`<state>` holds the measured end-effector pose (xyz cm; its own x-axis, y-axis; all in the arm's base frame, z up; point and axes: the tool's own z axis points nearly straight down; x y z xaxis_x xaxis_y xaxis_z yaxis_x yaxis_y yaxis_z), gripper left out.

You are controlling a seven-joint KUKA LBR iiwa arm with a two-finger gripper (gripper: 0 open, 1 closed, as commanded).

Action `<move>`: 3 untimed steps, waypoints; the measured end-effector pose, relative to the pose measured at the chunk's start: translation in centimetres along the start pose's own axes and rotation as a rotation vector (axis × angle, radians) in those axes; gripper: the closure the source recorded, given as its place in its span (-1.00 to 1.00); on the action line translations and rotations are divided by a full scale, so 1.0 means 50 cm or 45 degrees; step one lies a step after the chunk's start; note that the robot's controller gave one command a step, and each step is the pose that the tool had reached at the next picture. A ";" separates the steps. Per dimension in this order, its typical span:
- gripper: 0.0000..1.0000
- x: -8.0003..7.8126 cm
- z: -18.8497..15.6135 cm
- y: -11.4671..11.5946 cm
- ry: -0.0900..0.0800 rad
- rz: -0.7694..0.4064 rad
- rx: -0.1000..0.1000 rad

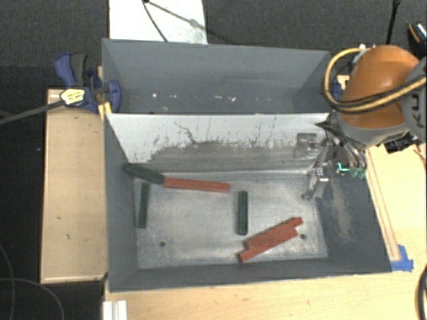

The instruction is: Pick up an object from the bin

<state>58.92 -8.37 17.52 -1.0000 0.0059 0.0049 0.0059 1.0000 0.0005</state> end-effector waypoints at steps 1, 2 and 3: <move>-1.00 0.099 0.214 -0.025 -0.004 -0.202 0.001; 1.00 0.096 0.210 -0.025 -0.010 -0.207 0.002; 1.00 0.126 -0.058 -0.022 -0.019 -0.246 0.005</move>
Offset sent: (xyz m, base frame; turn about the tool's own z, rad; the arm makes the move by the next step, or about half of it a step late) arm -0.0493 -0.0120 -0.1052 -0.1599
